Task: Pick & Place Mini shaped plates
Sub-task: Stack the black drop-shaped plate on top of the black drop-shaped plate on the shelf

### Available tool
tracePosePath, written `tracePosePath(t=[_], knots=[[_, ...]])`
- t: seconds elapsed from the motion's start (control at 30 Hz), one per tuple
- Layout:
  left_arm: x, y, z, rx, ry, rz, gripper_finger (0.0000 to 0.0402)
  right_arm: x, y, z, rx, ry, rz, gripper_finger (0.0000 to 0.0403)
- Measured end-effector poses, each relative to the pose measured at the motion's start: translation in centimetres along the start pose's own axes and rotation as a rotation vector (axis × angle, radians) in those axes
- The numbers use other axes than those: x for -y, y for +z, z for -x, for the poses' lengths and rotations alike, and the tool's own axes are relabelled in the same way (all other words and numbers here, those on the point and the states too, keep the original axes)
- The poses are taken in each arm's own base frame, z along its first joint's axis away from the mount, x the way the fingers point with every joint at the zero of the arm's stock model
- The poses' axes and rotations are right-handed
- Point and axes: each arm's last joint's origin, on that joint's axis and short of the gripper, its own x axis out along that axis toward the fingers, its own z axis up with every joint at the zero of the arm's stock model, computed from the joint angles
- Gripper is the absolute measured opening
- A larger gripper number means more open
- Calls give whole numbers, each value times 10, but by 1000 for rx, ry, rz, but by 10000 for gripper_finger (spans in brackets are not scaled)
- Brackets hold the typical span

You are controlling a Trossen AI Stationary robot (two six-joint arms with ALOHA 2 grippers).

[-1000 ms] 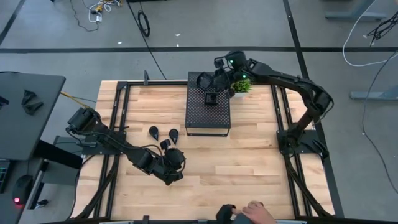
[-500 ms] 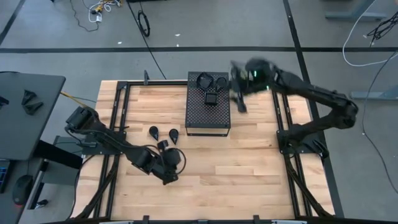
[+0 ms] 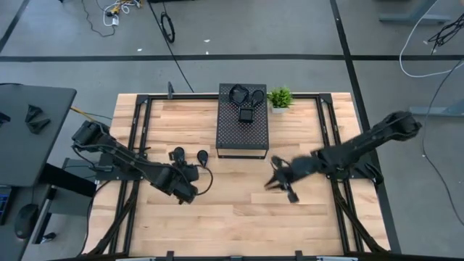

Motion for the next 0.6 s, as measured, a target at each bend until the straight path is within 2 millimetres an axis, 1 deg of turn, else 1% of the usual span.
tracePosePath(t=[0.1, 0.17, 0.23, 0.37, 0.53, 0.6], knots=[[1, -3, -19, -28, -75, -81, 135, -22, -28, -6, 126, 22, -96, 44], [0, -3, -33, 2, -87, -69, 135, -31, -40, -5, 211, 10, -136, 40], [-3, -3, -46, 21, -114, -83, 135, -37, -48, -3, 282, -13, -157, 38], [-9, -3, -65, 73, -119, -178, 135, -39, -48, 1, 371, -80, -156, 38], [-18, -2, -80, 127, -89, -305, 135, -35, -41, 3, 443, -143, -98, 38], [-22, -3, -86, 126, -76, -328, 135, -33, -38, 4, 464, -153, -91, 38]])
